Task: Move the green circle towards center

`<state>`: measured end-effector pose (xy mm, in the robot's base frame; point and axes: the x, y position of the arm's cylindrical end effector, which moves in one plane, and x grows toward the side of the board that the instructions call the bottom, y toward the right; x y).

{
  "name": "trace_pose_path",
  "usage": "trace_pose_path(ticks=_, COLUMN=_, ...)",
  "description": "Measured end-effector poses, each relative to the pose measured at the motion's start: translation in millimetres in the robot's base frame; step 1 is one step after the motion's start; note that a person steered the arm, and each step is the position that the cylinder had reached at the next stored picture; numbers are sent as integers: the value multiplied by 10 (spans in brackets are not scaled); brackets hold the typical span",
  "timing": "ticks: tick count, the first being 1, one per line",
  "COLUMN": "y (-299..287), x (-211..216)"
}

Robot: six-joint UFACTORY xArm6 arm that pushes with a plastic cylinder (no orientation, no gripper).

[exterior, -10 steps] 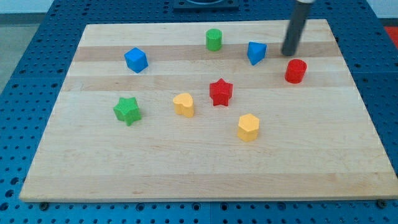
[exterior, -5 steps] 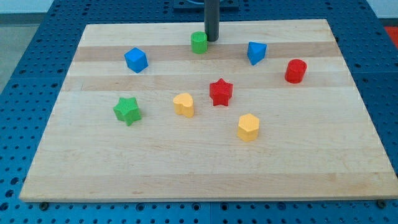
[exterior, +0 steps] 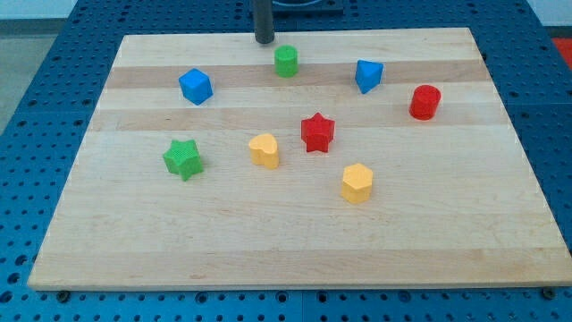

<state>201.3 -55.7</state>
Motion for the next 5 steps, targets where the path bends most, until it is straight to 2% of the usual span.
trace_pose_path(ticks=1, y=133, x=136)
trace_pose_path(ticks=3, y=208, x=-88)
trace_pose_path(ticks=5, y=236, x=135)
